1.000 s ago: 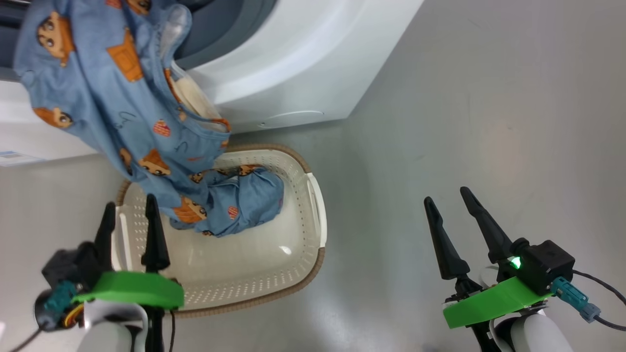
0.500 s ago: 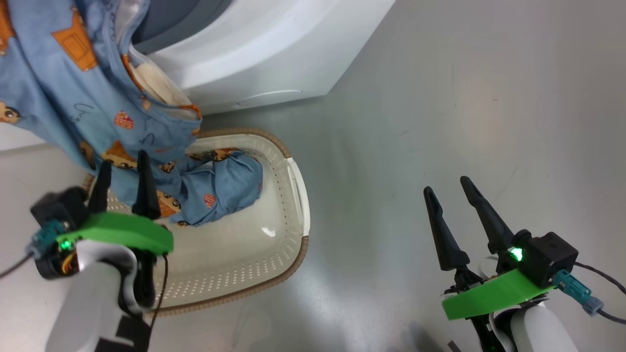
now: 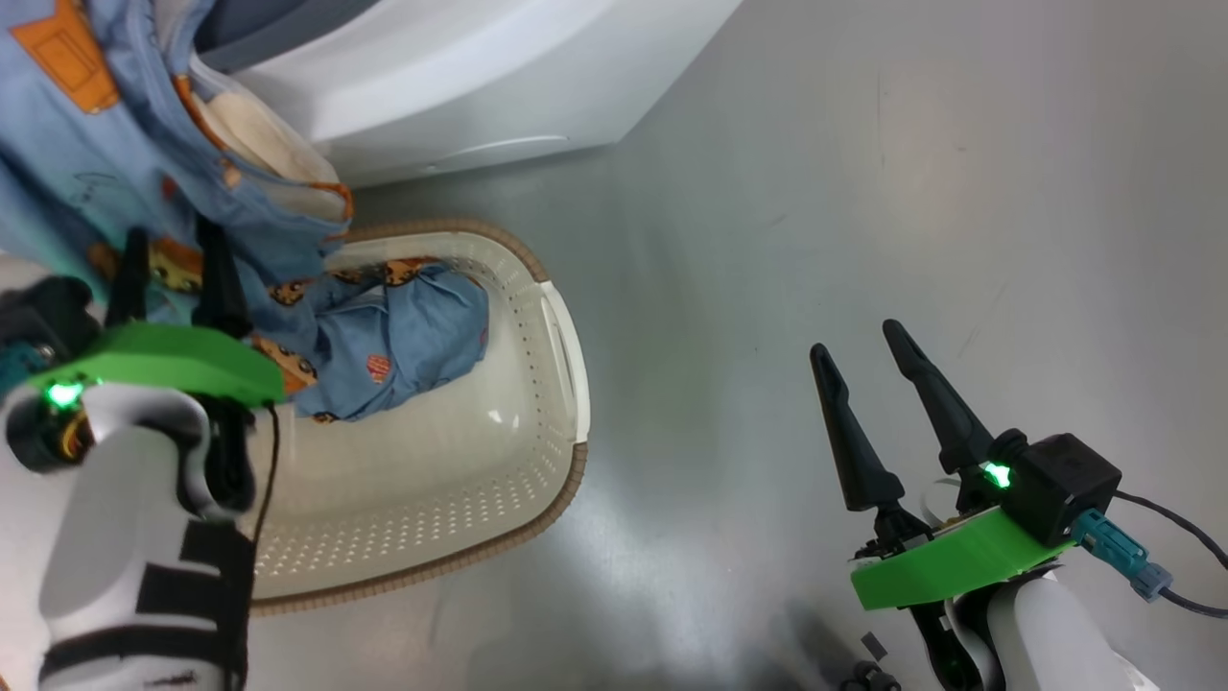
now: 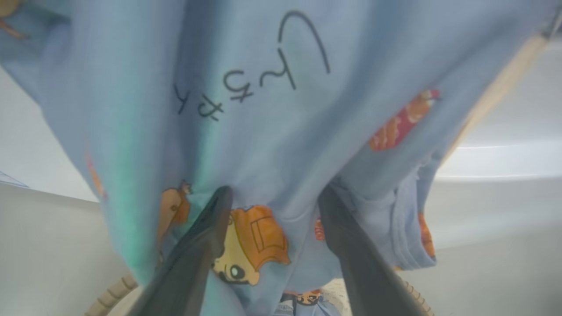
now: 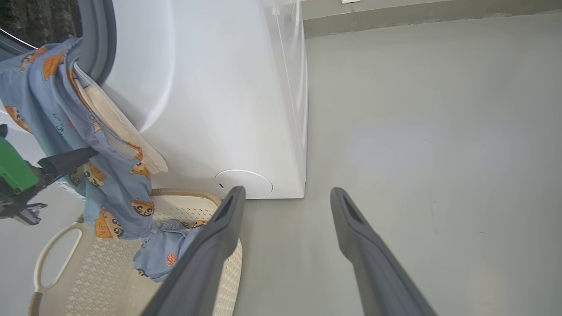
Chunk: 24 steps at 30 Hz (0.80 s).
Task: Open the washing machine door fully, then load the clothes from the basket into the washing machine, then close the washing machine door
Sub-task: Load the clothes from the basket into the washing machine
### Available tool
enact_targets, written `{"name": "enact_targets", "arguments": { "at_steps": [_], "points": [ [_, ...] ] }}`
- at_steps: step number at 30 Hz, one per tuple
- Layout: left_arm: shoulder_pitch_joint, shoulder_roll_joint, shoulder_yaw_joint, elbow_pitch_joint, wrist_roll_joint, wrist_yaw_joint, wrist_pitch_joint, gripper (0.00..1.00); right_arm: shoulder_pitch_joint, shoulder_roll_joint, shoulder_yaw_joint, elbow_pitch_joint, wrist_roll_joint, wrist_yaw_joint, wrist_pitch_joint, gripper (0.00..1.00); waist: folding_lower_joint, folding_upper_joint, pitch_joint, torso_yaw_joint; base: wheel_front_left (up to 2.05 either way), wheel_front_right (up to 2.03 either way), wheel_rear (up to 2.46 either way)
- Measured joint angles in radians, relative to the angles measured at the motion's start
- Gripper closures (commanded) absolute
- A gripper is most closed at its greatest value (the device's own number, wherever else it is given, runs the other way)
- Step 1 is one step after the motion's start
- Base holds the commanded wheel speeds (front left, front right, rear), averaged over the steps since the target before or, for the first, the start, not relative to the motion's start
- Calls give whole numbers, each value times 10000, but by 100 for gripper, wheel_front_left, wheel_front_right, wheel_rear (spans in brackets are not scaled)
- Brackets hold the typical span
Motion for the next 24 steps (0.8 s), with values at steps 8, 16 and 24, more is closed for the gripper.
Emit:
{"name": "enact_targets", "arguments": {
  "at_steps": [8, 16, 24],
  "points": [
    [-872, -125, 924, 165, 646, -71, 0, 0, -160, 0, 136, -44, 2, 0, 0, 0, 0, 0, 407, -230, 0, 0, 0],
    [-939, -554, 1697, -182, 1137, 123, -19, 15, -167, 0, 205, -46, 59, 0, 0, 0, 0, 0, 694, -261, 0, 0, 0],
    [-825, -811, 2222, -556, 1394, 146, -27, 100, -356, 0, 151, -38, 58, 0, 0, 0, 0, 0, 703, -256, 0, 0, 0]
  ]
}}
